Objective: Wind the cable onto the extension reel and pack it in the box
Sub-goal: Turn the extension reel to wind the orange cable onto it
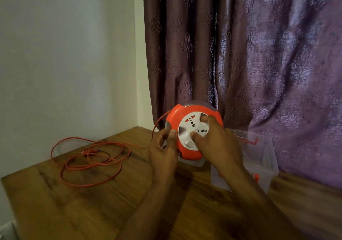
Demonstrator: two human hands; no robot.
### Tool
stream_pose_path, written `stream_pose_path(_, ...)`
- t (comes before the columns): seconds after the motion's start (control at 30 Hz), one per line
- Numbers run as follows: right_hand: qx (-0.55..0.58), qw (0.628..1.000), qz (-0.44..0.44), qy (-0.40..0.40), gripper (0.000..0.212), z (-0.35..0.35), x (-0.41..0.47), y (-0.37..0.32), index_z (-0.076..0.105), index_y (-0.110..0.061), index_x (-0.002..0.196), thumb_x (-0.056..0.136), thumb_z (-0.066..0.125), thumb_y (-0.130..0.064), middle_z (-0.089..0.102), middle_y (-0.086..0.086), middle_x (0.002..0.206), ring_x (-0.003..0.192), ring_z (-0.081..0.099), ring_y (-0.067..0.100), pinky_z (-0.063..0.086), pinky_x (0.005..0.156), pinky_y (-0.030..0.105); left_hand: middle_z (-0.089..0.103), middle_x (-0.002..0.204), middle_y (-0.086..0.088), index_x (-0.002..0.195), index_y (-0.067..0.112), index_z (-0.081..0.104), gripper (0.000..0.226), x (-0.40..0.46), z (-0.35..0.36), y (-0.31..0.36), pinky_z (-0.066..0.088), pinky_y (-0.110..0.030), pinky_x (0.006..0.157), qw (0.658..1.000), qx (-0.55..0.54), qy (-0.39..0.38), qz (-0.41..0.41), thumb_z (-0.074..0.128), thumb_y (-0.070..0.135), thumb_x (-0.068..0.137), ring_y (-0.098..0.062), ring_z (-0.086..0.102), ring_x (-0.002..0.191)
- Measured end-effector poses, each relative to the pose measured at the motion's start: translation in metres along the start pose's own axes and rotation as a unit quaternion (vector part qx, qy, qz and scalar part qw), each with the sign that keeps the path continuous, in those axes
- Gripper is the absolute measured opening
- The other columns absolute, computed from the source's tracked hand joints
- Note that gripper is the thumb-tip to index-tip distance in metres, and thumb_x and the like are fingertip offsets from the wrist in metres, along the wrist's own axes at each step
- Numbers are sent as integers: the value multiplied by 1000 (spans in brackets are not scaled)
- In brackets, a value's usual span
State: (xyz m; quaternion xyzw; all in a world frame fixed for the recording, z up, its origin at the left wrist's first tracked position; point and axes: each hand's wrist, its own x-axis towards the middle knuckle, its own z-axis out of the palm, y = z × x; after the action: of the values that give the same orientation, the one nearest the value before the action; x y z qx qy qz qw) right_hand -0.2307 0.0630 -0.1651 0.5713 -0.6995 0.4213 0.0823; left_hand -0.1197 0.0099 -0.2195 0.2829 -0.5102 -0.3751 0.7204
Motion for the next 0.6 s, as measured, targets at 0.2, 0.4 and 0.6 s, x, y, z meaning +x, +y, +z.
stream_pose_path(0.2, 153, 982, 57, -96, 54, 2, 5, -1, 37, -33, 131, 83, 62, -41, 66, 2, 97, 46, 66, 22, 53, 54, 33, 75, 104, 5, 112, 23, 70, 44, 1, -1, 1, 62, -44, 78, 1000, -9, 14, -25, 59, 53, 82, -17, 72, 97)
stream_pose_path(0.4, -66, 991, -113, -2, 57, -3, -2, -4, 31, -34, 132, 83, 59, -26, 59, 4, 116, 96, 61, 31, 52, 76, 41, 75, 106, 1, 112, 22, 69, 40, 5, -3, 0, 62, -46, 77, 999, -2, 26, -41, 57, 50, 87, -21, 72, 96)
stream_pose_path(0.6, -125, 973, -175, -87, 65, -2, -3, -7, 26, -49, 137, 85, 58, -28, 17, 7, 150, 119, 49, 40, 49, 90, 48, 75, 102, 2, 106, 26, 69, 38, 7, -4, 0, 62, -42, 77, 999, -3, 24, -37, 56, 53, 84, -19, 73, 94)
